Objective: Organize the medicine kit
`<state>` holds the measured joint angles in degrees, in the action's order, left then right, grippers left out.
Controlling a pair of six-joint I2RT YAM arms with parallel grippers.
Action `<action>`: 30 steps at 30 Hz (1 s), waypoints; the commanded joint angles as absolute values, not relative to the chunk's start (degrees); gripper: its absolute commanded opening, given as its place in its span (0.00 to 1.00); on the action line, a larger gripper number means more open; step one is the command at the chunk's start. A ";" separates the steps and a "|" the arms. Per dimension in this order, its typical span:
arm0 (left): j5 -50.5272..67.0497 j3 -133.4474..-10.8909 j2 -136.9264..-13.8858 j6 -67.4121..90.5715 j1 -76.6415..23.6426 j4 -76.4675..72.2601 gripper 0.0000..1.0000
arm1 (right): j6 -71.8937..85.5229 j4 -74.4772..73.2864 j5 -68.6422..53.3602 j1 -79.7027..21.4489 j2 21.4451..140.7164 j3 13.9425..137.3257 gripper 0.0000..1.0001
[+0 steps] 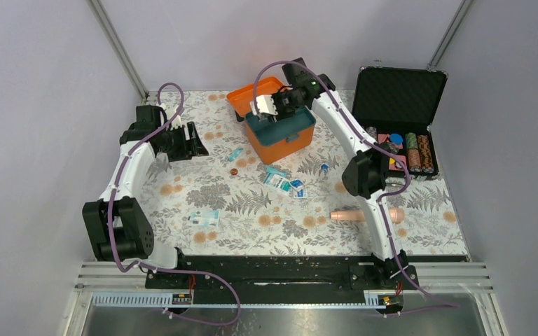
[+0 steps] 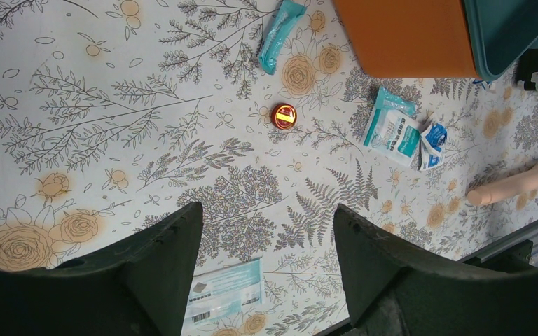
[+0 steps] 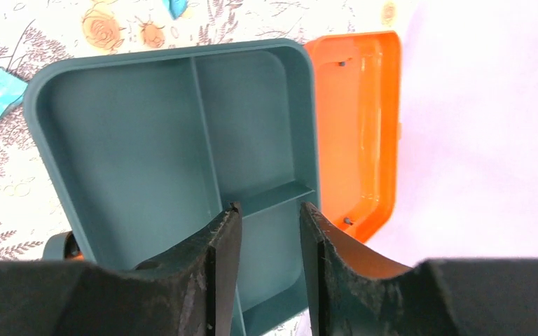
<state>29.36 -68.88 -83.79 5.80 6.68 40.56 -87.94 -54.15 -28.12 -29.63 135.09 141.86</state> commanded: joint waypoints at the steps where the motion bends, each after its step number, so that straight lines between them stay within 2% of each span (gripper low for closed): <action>1: 29.66 -70.08 -84.05 5.13 6.50 38.22 0.68 | -82.22 -53.13 -30.20 -30.25 132.74 146.02 0.44; 6: 28.41 -70.75 -84.38 4.74 6.19 37.83 0.68 | -65.60 -47.80 -32.18 -29.42 126.85 143.00 0.48; 13: 27.25 -69.72 -84.39 2.82 5.21 37.27 0.68 | -53.39 -41.42 -26.36 -28.94 115.20 128.45 0.55; 19: 26.37 -67.99 -83.57 -2.01 4.66 37.26 0.68 | -35.58 -34.09 -22.18 -28.24 106.85 117.03 0.59; 25: 26.49 -66.85 -82.03 -8.66 2.31 37.53 0.68 | -22.61 -23.06 -12.35 -28.21 94.78 93.40 0.61; 30: 28.46 -66.47 -80.33 -12.38 -2.70 37.84 0.69 | -20.75 -17.98 -17.26 -28.21 88.53 76.80 0.60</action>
<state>26.61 -66.78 -83.83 -7.09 0.80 39.33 -26.52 -24.88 -15.92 -28.32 93.43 85.71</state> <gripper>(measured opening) 0.687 0.605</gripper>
